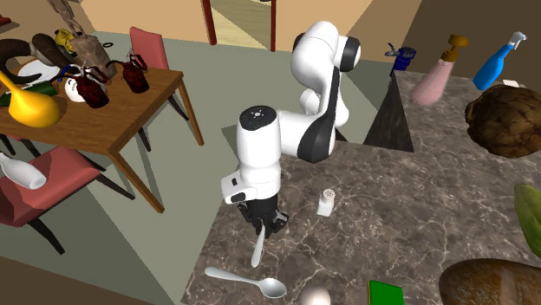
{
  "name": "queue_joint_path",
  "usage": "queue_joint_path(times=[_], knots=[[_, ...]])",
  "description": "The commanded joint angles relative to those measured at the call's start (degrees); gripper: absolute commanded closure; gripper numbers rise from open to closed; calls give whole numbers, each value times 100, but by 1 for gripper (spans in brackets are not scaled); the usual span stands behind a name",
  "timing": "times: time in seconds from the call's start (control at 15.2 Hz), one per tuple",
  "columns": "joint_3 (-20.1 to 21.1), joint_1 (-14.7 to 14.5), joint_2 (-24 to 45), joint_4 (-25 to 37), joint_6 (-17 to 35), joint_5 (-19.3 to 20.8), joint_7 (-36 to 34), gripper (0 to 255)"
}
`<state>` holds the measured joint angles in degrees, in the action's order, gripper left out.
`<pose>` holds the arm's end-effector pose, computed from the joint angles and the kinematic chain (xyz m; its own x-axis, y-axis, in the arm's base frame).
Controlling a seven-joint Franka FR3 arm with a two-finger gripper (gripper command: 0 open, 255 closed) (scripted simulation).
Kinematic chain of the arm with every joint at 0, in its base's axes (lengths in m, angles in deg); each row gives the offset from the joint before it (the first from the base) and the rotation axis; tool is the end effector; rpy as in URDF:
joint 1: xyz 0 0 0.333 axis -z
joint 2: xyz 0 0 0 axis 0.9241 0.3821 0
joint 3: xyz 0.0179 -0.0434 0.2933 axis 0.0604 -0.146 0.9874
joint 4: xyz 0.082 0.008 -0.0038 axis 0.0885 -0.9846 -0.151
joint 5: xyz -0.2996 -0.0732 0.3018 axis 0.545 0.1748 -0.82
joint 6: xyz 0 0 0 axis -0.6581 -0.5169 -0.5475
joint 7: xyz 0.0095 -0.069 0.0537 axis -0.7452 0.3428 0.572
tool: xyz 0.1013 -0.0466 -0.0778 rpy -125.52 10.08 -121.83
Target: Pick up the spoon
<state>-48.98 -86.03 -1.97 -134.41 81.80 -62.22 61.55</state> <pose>0.4915 0.4444 0.4817 0.7401 0.6346 0.2225 0.6668 -0.7353 -0.1210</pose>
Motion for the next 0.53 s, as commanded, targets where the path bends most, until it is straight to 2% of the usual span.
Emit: queue_joint_path(times=[0.0,0.33,0.46], knots=[[0,0,0,-4,3,0,1,255],[0,0,6,14,-10,3,-1,255],[0,-2,1,162,-162,7,-16,255]])
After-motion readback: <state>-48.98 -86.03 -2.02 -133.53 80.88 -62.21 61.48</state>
